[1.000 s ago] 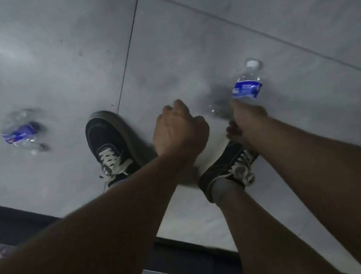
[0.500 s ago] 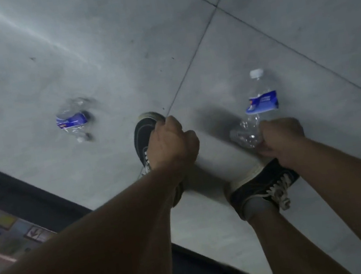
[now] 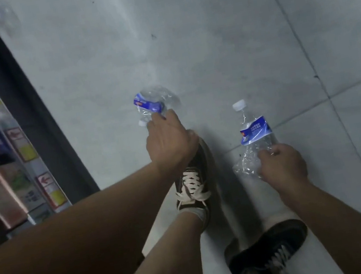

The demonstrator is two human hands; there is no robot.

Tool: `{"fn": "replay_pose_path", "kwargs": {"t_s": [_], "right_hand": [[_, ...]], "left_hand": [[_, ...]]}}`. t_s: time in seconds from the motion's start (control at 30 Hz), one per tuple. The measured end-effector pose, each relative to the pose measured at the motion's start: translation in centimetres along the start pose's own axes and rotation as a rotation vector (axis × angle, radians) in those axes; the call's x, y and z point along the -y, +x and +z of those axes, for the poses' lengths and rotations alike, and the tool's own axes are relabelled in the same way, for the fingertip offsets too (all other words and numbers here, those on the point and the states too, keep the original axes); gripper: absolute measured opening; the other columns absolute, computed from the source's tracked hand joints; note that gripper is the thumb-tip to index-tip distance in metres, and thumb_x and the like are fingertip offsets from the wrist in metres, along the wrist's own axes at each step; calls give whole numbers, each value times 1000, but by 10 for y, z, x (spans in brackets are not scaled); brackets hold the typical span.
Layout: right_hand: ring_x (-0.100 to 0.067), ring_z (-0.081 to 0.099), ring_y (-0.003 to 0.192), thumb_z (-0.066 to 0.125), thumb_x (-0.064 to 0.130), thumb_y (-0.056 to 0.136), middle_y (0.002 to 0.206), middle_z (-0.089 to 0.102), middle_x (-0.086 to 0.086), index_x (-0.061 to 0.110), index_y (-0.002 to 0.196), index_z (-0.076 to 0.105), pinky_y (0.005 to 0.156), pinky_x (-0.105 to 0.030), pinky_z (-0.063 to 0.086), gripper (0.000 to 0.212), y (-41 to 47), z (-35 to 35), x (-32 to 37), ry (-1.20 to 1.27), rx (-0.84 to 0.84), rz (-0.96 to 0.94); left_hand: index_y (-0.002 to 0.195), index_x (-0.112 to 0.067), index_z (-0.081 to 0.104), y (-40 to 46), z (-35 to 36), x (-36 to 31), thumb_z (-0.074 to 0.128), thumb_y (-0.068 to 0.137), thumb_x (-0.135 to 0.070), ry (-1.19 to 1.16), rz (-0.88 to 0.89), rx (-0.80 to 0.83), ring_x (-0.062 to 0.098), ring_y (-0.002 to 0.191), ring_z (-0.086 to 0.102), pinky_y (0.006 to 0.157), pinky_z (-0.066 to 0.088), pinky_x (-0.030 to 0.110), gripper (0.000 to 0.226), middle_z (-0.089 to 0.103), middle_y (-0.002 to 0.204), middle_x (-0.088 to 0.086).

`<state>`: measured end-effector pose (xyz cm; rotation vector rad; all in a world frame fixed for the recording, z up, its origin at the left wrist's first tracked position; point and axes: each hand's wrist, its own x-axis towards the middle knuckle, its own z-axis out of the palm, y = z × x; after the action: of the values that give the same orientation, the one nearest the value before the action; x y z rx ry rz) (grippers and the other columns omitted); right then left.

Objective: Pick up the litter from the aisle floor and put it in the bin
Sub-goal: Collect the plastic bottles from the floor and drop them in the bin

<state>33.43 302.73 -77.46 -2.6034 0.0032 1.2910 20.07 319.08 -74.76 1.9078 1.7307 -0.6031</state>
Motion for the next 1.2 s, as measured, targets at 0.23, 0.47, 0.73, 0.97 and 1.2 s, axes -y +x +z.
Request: {"fn": "replay_pose_path", "kwargs": {"t_s": [0.23, 0.47, 0.73, 0.97, 1.2], "right_hand": [[-27, 52, 80, 59, 30, 92, 86, 65, -5, 11, 96, 65, 71, -31, 34, 20, 20, 61, 40, -75, 13, -166], [-7, 45, 63, 60, 28, 94, 84, 60, 1, 16, 98, 61, 53, -23, 28, 13, 41, 87, 41, -54, 20, -192], [0, 41, 63, 58, 22, 97, 79, 52, 1, 7, 96, 55, 45, -7, 35, 15, 31, 66, 34, -24, 50, -118], [-24, 64, 73, 54, 23, 88, 90, 67, -10, 5, 97, 58, 59, -30, 51, 20, -36, 7, 58, 153, 143, -49], [-19, 64, 62, 62, 9, 81, 91, 62, -4, 6, 124, 50, 50, -31, 57, 44, -114, -96, 78, 257, 250, -24]], "left_hand": [[149, -28, 30, 89, 23, 54, 65, 90, -35, -4, -67, -155, 37, 136, 32, 98, 42, 46, 69, 26, 150, 18], [151, -42, 19, 145, 47, 78, 78, 81, -43, 71, 43, -85, 39, 135, 39, 108, 38, 57, 91, 31, 150, 17], [142, -33, 38, 101, 56, 66, 77, 75, -32, -116, 64, -63, 25, 112, 45, 78, 54, 34, 78, 35, 133, 10], [141, -32, 38, 2, 3, 38, 77, 73, -33, -180, 50, 7, 24, 116, 45, 77, 55, 35, 78, 34, 133, 7], [142, -33, 37, -94, -83, -11, 75, 72, -33, -252, 176, 0, 23, 119, 45, 77, 52, 31, 79, 34, 132, 4]]}}
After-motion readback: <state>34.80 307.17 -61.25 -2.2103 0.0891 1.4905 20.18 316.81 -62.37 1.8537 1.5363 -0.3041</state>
